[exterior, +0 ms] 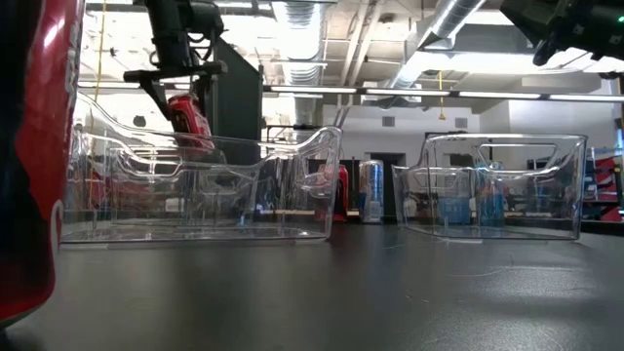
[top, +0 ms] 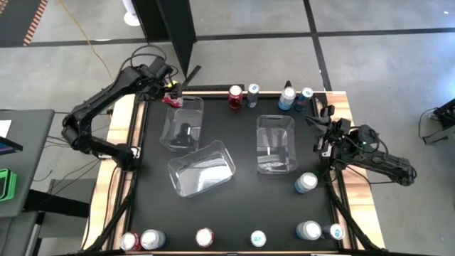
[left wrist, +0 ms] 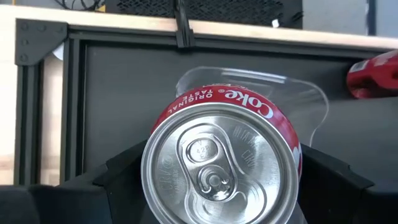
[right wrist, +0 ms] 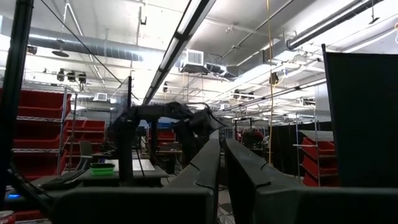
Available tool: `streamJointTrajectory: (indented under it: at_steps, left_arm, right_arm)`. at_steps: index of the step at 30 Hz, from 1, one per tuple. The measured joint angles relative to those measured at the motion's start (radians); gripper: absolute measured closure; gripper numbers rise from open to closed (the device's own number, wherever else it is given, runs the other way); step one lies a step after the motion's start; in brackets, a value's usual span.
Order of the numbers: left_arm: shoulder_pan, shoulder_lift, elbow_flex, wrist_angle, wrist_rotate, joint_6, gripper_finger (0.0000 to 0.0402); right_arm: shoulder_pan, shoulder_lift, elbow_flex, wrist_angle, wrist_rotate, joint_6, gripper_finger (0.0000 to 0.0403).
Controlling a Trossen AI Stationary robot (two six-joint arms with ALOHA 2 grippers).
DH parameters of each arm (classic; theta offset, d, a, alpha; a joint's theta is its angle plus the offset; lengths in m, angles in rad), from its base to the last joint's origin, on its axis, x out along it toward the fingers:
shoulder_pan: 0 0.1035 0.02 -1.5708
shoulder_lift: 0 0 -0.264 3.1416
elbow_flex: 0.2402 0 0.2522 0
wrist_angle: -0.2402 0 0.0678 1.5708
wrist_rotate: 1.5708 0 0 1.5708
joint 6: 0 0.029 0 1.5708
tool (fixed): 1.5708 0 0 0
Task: Sort soda cans
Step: Put the top left red soda can into the left transparent bin
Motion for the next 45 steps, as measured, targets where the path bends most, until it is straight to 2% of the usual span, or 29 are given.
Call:
streamJointTrajectory:
  at_steps: [9,22,38,45]
  left_arm:
    - [-0.011,0.135,0.0,0.009,-0.01,-0.004,0.0084]
    - [-0.003,0.266,0.011,0.014,-0.052,-0.004,0.0084]
    - [-0.002,0.366,0.011,0.027,-0.063,-0.004,0.0084]
    - [-0.002,0.373,0.011,0.036,-0.064,0.0,0.0084]
  right_arm:
    - [0.0,0.0,0.0,0.011,0.0,0.0,0.0356]
    - [0.0,0.0,0.0,0.01,0.0,0.0,0.0356]
    - [0.0,0.0,0.0,0.009,0.0,0.001,0.0356]
    - [0.0,0.0,0.0,0.009,0.0,0.001,0.0356]
